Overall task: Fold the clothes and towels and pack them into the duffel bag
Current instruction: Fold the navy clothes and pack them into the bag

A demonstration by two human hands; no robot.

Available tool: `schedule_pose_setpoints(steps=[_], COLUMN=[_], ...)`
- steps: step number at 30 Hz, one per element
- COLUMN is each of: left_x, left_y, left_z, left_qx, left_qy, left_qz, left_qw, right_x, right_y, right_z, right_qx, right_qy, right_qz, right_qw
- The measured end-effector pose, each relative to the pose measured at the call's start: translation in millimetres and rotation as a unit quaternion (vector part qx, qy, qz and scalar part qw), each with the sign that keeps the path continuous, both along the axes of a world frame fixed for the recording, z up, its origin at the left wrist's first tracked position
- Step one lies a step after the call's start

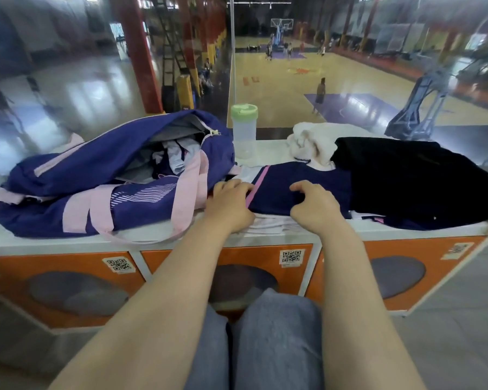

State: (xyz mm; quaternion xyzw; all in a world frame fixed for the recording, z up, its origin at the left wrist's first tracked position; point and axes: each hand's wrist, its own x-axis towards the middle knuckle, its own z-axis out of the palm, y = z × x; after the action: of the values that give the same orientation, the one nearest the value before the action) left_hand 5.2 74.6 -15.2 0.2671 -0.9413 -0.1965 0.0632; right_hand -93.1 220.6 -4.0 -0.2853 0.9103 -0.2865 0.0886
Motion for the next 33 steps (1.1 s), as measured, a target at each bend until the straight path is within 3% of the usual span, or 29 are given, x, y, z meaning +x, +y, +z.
schedule_pose_setpoints(steps=[11,17,19,25,30,33], left_x=[0.4,3.2,3.3,0.8,-1.6,-2.7], left_y=[-7.9,-9.0,-8.3,-7.2,-14.0,-15.3], left_z=[5.3,5.9,5.3,4.3,3.4,3.7], left_qx=[0.033,0.043,0.033,0.013,0.027,0.055], left_qy=[0.056,0.062,0.055,0.047,0.046,0.042], left_qz=[0.014,0.029,0.038,0.035,0.003,-0.012], left_qw=[0.998,0.997,0.997,0.998,0.999,0.998], right_x=[-12.9,-16.0,-17.2,-16.2,-13.9,-11.7], right_y=[14.9,29.7,32.7,24.5,18.7,11.2], right_z=[-2.0,0.3,-1.5,-13.1,-3.5,-2.6], right_qx=[0.07,0.017,-0.026,-0.112,-0.219,-0.232], right_qy=[0.044,0.092,0.071,0.007,0.026,0.062], right_qz=[-0.033,-0.175,-0.204,-0.213,-0.217,-0.229], right_qw=[0.996,0.98,0.976,0.971,0.951,0.943])
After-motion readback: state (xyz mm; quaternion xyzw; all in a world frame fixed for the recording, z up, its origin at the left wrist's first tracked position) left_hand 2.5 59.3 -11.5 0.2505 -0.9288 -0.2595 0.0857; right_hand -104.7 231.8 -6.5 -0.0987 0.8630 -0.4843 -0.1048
